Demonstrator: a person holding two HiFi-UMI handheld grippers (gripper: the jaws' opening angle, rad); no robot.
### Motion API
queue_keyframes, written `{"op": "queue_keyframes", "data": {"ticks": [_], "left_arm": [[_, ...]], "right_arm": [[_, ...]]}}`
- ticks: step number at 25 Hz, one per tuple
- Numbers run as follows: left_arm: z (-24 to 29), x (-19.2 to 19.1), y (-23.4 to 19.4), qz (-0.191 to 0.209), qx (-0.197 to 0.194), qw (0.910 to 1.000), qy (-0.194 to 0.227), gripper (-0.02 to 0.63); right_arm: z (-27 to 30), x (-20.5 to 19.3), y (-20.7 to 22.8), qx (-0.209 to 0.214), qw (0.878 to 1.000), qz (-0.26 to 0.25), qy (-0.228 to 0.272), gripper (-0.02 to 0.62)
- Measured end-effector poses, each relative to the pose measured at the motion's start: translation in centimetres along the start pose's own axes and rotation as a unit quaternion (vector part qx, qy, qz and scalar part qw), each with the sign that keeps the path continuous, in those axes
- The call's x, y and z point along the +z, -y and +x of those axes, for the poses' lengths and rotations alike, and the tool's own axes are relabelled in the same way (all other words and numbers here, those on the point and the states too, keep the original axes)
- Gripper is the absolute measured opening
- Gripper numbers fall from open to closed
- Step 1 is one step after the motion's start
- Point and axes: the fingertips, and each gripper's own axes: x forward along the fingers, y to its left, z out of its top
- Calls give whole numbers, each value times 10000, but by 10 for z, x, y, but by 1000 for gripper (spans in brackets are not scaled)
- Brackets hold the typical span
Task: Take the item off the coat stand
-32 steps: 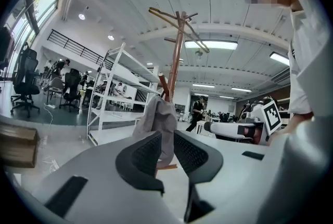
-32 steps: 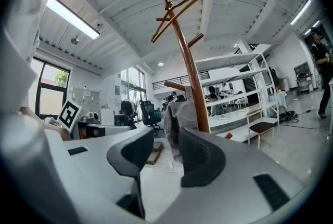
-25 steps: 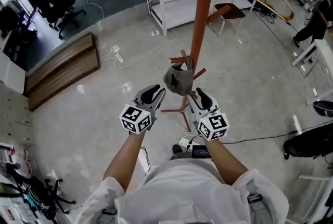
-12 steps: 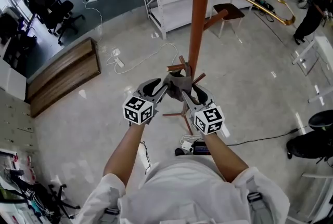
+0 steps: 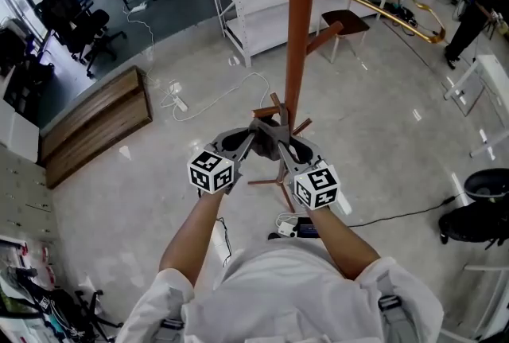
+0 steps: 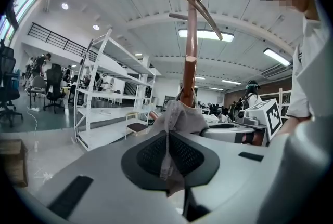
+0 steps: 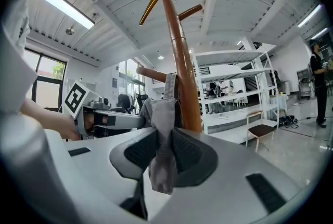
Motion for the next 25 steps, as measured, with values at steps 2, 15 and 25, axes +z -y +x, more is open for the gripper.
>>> {"op": "queue_keyframes", "data": {"ticks": [2,15,25], "left_arm": [[-1,3,2,-57,-35,10000,55,28],[-31,20,19,-44,43,9994,348,25],[-65,37,18,93,260,9975,648,25]], "right_arm": [[-3,4,2,9,10000,10,51,83],[-18,22,-18,257,9992,53,315,61],[-13,43,-48,589,9968,-63,544,60]]}}
